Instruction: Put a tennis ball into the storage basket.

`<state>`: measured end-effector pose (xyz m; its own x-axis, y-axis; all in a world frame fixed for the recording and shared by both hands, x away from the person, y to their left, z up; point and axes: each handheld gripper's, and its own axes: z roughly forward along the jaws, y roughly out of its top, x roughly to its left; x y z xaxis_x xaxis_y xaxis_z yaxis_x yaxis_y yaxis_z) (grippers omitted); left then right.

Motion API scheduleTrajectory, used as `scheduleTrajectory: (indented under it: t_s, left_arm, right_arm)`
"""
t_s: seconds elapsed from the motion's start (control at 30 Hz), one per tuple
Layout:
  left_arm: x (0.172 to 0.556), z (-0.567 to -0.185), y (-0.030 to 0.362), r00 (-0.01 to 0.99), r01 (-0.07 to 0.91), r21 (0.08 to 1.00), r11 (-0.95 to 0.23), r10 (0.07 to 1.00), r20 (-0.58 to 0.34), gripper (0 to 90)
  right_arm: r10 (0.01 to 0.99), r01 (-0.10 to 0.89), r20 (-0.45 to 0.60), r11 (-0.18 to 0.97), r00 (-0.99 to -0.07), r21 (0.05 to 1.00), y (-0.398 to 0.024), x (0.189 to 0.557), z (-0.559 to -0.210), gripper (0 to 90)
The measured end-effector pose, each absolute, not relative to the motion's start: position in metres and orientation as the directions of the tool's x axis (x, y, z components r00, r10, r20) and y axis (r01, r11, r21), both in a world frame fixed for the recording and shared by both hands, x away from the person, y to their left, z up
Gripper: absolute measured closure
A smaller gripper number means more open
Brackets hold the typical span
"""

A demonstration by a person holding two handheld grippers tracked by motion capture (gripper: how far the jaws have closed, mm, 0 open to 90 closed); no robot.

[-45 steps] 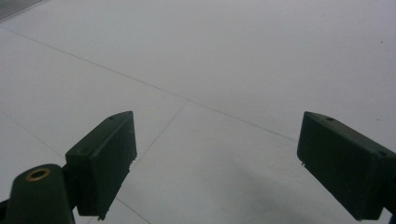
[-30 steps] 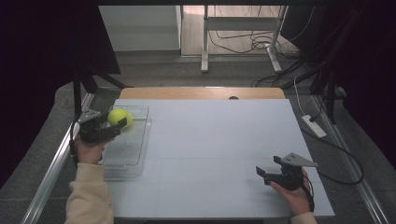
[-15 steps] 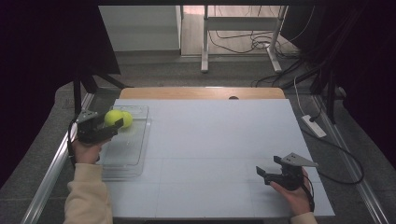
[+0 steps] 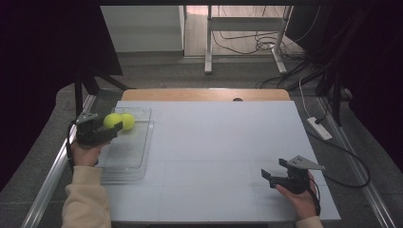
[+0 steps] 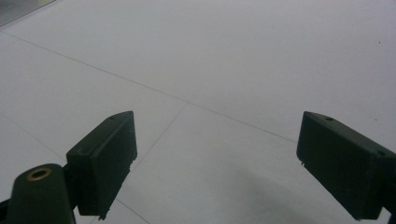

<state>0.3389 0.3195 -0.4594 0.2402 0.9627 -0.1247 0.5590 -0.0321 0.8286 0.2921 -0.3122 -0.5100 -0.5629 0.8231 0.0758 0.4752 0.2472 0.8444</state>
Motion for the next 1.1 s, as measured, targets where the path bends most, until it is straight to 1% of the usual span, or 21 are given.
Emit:
scheduleTrajectory:
  t_s: [0.2, 0.77, 0.93, 1.1]
  left_arm:
    - [0.346, -0.460, 0.317, 0.248, 0.598, 0.798, -0.067, 0.963, -0.105, 27.2]
    - [0.355, -0.469, 0.321, 0.238, 0.681, 0.726, -0.096, 0.966, -0.096, 27.2]
    - [0.361, -0.469, 0.318, 0.249, 0.710, 0.691, -0.139, 0.967, -0.061, 27.1]
    - [0.364, -0.468, 0.317, 0.255, 0.723, 0.672, -0.157, 0.966, -0.049, 27.2]
  right_arm:
    - [0.820, 0.472, 0.074, 0.250, -0.567, 0.845, -0.311, 0.293, -0.510, 12.3]
    - [0.821, 0.473, 0.077, 0.247, -0.566, 0.846, -0.312, 0.292, -0.510, 12.3]
    - [0.820, 0.474, 0.078, 0.247, -0.566, 0.845, -0.311, 0.292, -0.510, 12.3]
    - [0.820, 0.474, 0.078, 0.247, -0.567, 0.845, -0.311, 0.292, -0.510, 12.3]
